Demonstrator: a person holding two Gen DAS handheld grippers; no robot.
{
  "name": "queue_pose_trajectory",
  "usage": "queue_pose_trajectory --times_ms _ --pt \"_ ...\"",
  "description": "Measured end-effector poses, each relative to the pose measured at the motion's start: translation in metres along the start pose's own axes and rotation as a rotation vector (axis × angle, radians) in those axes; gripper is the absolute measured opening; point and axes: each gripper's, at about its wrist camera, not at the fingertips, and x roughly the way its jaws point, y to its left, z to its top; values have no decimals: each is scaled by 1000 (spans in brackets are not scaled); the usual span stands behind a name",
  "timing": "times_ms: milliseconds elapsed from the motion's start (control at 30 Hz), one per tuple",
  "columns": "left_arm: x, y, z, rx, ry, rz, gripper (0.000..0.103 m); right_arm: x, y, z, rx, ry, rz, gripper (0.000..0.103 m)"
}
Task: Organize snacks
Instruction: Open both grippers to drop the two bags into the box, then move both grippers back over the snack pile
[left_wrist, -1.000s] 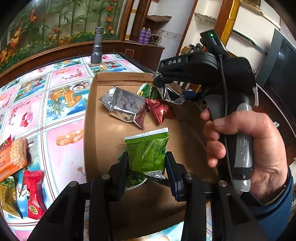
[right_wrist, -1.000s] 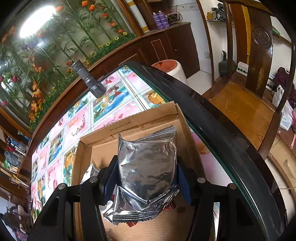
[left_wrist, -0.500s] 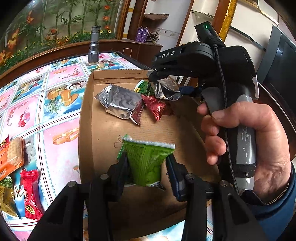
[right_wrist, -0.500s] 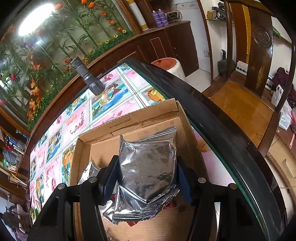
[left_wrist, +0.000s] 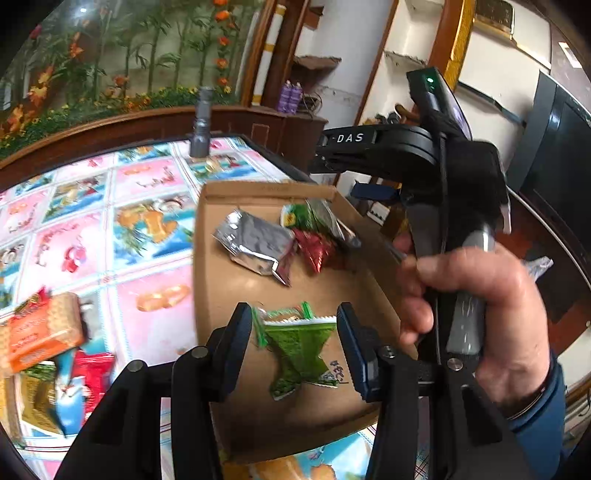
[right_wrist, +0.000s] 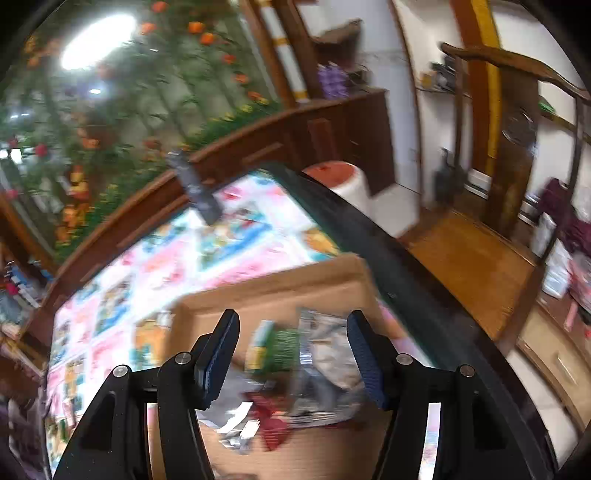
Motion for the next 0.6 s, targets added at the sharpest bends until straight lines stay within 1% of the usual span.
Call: queue_pose_trajectory --times_ms 33,67,133,200,333,500,600 --pt "-5 2 1 -1 -8 3 47 -1 4 -1 -3 -3 48 65" --pt "-9 4 0 2 -17 10 48 -3 13 -3 -21 0 114 65" --pt "-21 11 -1 0 -50 48 51 -3 27 -6 -57 13 181 65" --pt "-32 20 -1 -15 -70 65 52 -1 42 -12 -93 34 231 65" --pt "-50 46 -5 -51 -89 116 52 1 72 -26 -192 46 259 65" --pt "-66 77 -9 -115 -101 154 52 -1 106 -48 -285 70 348 65" --pt "-79 94 -11 -144 -120 182 52 2 120 -60 -322 96 389 65"
